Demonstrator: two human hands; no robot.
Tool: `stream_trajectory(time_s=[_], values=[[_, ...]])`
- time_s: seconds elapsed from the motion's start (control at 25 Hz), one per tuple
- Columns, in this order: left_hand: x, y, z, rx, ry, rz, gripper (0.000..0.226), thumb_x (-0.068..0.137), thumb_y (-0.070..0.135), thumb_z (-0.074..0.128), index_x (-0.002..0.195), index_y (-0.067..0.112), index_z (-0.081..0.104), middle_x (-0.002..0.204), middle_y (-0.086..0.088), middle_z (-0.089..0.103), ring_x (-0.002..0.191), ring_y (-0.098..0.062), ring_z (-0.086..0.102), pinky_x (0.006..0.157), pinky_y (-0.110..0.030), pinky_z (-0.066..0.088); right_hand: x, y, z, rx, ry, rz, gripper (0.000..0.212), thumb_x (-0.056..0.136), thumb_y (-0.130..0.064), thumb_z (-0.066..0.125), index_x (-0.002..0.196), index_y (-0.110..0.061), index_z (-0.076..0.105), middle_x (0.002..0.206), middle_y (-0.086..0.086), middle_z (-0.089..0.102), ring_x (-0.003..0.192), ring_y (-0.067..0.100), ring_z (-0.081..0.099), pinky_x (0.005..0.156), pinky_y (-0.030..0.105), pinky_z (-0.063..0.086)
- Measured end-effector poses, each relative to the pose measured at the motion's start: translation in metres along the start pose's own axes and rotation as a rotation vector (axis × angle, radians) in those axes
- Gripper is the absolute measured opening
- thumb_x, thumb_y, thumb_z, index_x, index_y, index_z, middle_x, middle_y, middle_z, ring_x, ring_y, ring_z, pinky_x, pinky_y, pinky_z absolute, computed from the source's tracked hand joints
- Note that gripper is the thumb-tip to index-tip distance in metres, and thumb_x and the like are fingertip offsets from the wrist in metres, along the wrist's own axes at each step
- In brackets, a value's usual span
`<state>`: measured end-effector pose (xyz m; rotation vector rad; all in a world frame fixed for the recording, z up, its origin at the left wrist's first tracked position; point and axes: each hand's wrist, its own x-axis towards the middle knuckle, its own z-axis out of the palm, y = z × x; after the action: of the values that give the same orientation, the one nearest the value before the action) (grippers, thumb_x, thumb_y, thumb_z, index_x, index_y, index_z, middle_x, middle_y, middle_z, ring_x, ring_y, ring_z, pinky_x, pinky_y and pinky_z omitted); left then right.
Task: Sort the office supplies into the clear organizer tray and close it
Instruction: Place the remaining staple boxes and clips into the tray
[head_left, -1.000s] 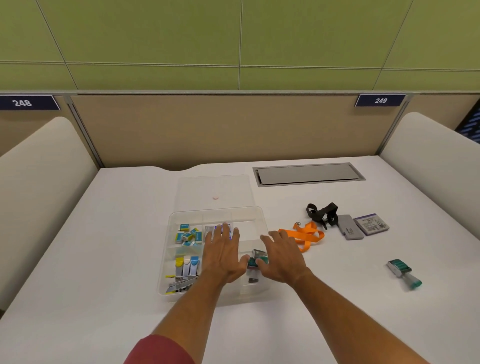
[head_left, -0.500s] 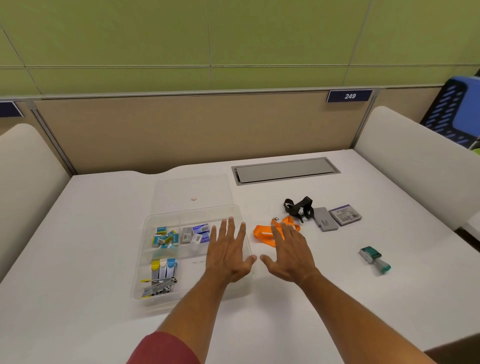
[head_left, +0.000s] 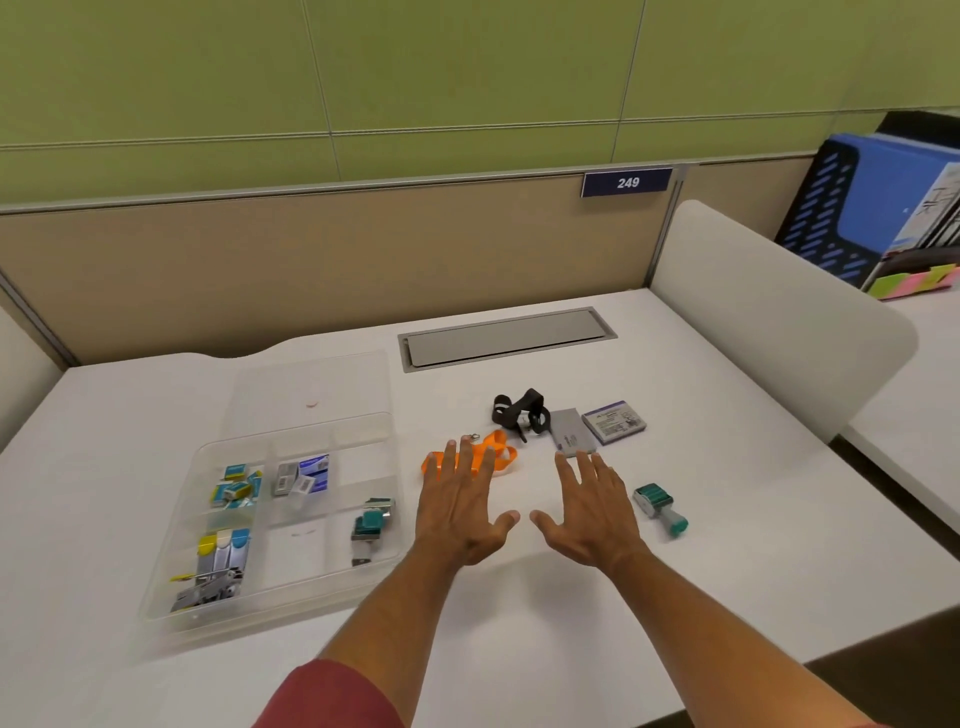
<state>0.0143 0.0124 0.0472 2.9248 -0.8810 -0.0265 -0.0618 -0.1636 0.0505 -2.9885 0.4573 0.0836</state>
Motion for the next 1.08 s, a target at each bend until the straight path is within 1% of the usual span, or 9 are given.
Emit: stream_trajectory(time_s=[0.08, 0.24, 0.44, 0.52, 0.56, 0.64, 0.68, 0.8, 1.08], values=[[0.002, 0.016, 0.004, -0.02, -0.009, -0.005, 0.092, 0.082, 0.074, 0.031, 0.152, 0.027, -0.005, 0.16, -0.01, -0.012, 0.147, -0.03, -0.013, 0.116, -0.05, -0.008, -0.001, 0.02, 0.002, -0.013, -0.029, 0.035, 0.093, 0.083, -0.071, 0.036, 0.154, -0.019, 0.005, 0.161, 0.016, 0.008, 0.149, 0.034, 0.005, 0.12, 0.047, 0.009], [0.006, 0.04, 0.015, -0.022, -0.055, -0.021, 0.092, 0.084, 0.073, 0.031, 0.153, 0.025, -0.006, 0.16, -0.01, -0.015, 0.146, -0.029, -0.019, 0.117, -0.05, -0.008, -0.003, 0.058, 0.009, -0.022, -0.087, 0.126, 0.092, 0.083, -0.07, 0.039, 0.154, -0.02, 0.009, 0.16, 0.019, 0.012, 0.147, 0.038, 0.01, 0.119, 0.048, 0.014], [0.007, 0.053, 0.024, 0.001, -0.106, -0.053, 0.091, 0.084, 0.073, 0.03, 0.153, 0.025, -0.005, 0.16, -0.011, -0.013, 0.146, -0.029, -0.017, 0.118, -0.051, -0.008, -0.002, 0.085, 0.012, -0.044, -0.16, 0.265, 0.085, 0.083, -0.063, 0.046, 0.149, -0.016, 0.02, 0.153, 0.024, 0.023, 0.138, 0.043, 0.026, 0.111, 0.048, 0.03], [0.006, 0.055, 0.027, -0.001, -0.116, -0.066, 0.091, 0.083, 0.073, 0.03, 0.153, 0.025, -0.004, 0.16, -0.011, -0.013, 0.146, -0.029, -0.017, 0.117, -0.05, -0.009, -0.002, 0.087, 0.013, -0.037, -0.187, 0.293, 0.073, 0.086, -0.055, 0.048, 0.143, -0.013, 0.03, 0.145, 0.022, 0.034, 0.128, 0.039, 0.038, 0.103, 0.044, 0.037], [0.006, 0.056, 0.028, -0.002, -0.119, -0.071, 0.091, 0.083, 0.073, 0.03, 0.153, 0.025, -0.003, 0.16, -0.011, -0.013, 0.147, -0.029, -0.016, 0.117, -0.05, -0.009, -0.001, 0.087, 0.013, -0.032, -0.179, 0.293, 0.062, 0.087, -0.049, 0.049, 0.137, -0.013, 0.038, 0.138, 0.02, 0.04, 0.121, 0.035, 0.044, 0.098, 0.041, 0.04], [0.006, 0.056, 0.03, 0.006, -0.126, -0.079, 0.091, 0.083, 0.074, 0.03, 0.153, 0.025, -0.002, 0.16, -0.011, -0.012, 0.147, -0.03, -0.016, 0.117, -0.05, -0.009, -0.001, 0.086, 0.013, -0.009, -0.136, 0.274, 0.039, 0.089, -0.032, 0.052, 0.123, -0.014, 0.048, 0.126, 0.014, 0.046, 0.111, 0.031, 0.048, 0.09, 0.036, 0.043], [0.006, 0.056, 0.03, 0.009, -0.128, -0.085, 0.091, 0.083, 0.074, 0.03, 0.153, 0.025, -0.002, 0.16, -0.011, -0.012, 0.147, -0.03, -0.016, 0.116, -0.05, -0.009, 0.0, 0.086, 0.013, 0.006, -0.119, 0.264, 0.032, 0.088, -0.024, 0.052, 0.119, -0.015, 0.05, 0.122, 0.013, 0.047, 0.109, 0.03, 0.049, 0.087, 0.035, 0.044], [0.005, 0.053, 0.03, 0.008, -0.128, -0.103, 0.091, 0.082, 0.074, 0.03, 0.153, 0.025, 0.0, 0.16, -0.011, -0.012, 0.146, -0.03, -0.016, 0.115, -0.05, -0.011, 0.0, 0.084, 0.013, 0.058, -0.12, 0.239, 0.031, 0.088, -0.012, 0.051, 0.119, -0.016, 0.047, 0.114, 0.011, 0.05, 0.106, 0.03, 0.049, 0.084, 0.033, 0.047], [0.0, 0.037, 0.023, -0.006, -0.077, -0.119, 0.091, 0.083, 0.072, 0.031, 0.153, 0.025, -0.003, 0.16, -0.011, -0.012, 0.147, -0.03, -0.014, 0.116, -0.048, -0.01, 0.005, 0.064, 0.009, 0.155, -0.073, 0.217, 0.029, 0.09, -0.01, 0.044, 0.118, -0.018, 0.045, 0.111, 0.011, 0.05, 0.105, 0.03, 0.048, 0.076, 0.032, 0.045]])
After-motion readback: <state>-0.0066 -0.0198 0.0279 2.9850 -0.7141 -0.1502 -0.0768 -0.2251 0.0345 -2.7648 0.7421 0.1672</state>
